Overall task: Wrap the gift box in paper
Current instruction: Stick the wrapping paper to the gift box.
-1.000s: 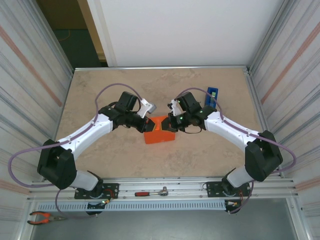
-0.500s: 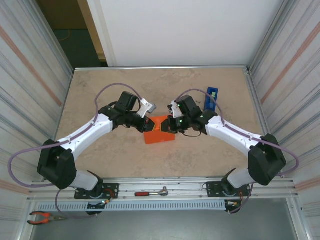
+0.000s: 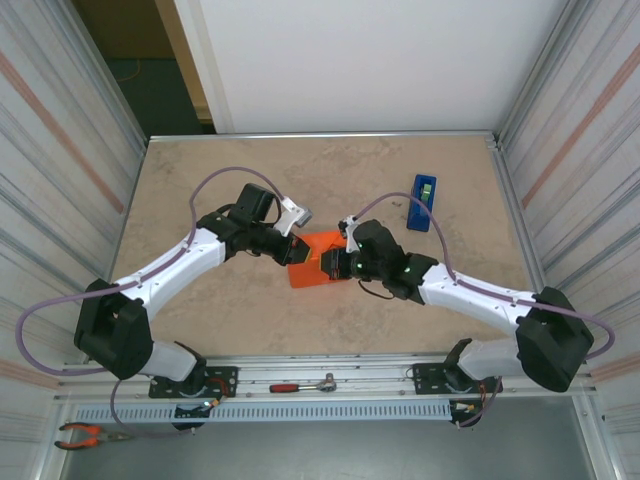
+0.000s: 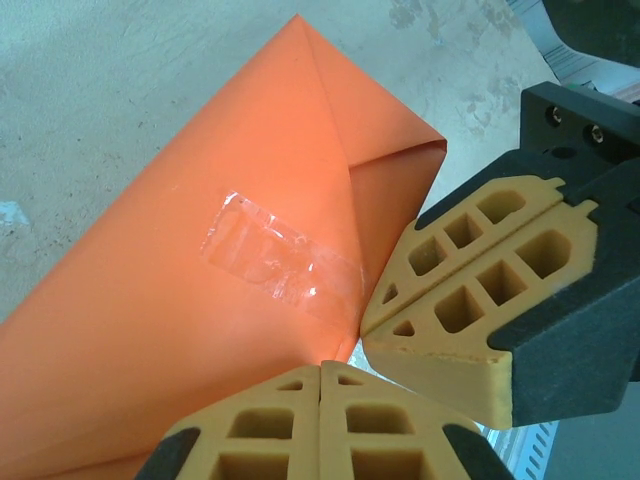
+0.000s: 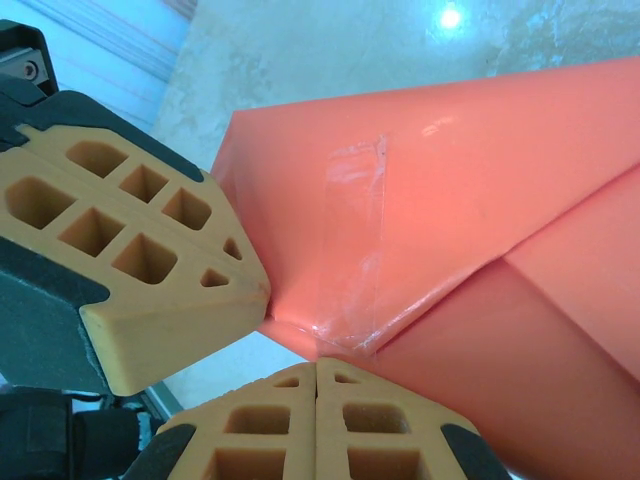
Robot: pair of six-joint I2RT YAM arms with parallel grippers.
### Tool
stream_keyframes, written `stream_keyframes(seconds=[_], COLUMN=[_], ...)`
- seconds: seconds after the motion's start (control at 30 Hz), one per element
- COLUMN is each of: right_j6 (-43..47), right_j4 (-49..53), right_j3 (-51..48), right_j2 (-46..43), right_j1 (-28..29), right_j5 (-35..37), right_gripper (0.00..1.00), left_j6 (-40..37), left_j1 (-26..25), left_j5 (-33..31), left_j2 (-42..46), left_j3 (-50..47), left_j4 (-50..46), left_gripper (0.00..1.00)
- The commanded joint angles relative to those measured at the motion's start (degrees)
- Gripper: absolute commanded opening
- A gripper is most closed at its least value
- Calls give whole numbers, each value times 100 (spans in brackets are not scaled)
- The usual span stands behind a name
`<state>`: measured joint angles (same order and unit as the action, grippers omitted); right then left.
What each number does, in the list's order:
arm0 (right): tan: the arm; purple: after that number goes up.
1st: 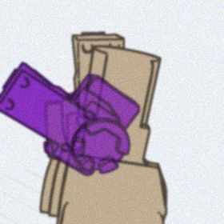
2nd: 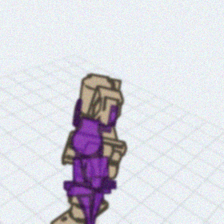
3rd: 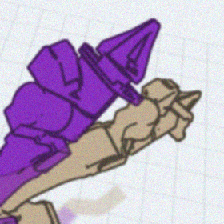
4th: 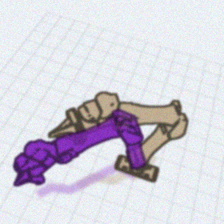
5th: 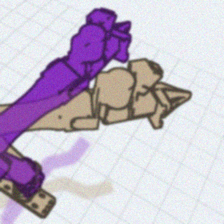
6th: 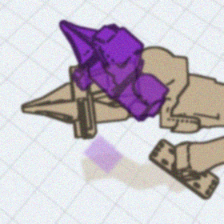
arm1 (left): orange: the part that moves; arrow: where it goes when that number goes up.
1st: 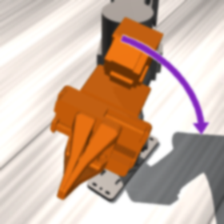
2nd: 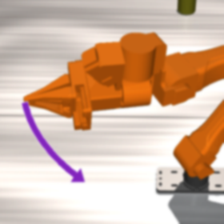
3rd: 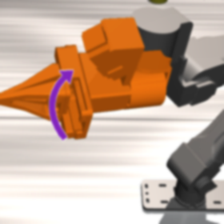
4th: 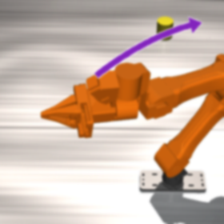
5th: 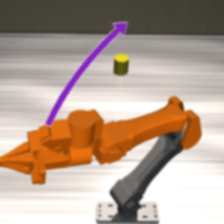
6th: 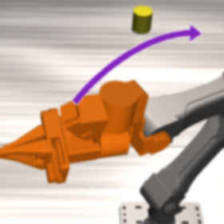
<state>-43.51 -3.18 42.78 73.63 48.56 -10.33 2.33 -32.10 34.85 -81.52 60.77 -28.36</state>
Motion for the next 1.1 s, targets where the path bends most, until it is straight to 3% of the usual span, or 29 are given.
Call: stream_keyframes(seconds=[0.0, 0.47, 1.07], right_j6=[-126, -82, 35], right_j4=[195, 783, 604], right_j3=[-303, -335, 194], right_j2=[-32, -867, -314], right_j1=[66, 93, 295], right_j5=[266, 285, 312], right_gripper=[0, 0, 0], left_j6=[-69, -80, -77], left_j1=[-42, -42, -42], left_j5=[-146, -163, -133], left_j2=[-110, -98, -119], left_j3=[-207, -198, -207], left_j4=[-214, -228, -210], left_gripper=[0, 0, 0])
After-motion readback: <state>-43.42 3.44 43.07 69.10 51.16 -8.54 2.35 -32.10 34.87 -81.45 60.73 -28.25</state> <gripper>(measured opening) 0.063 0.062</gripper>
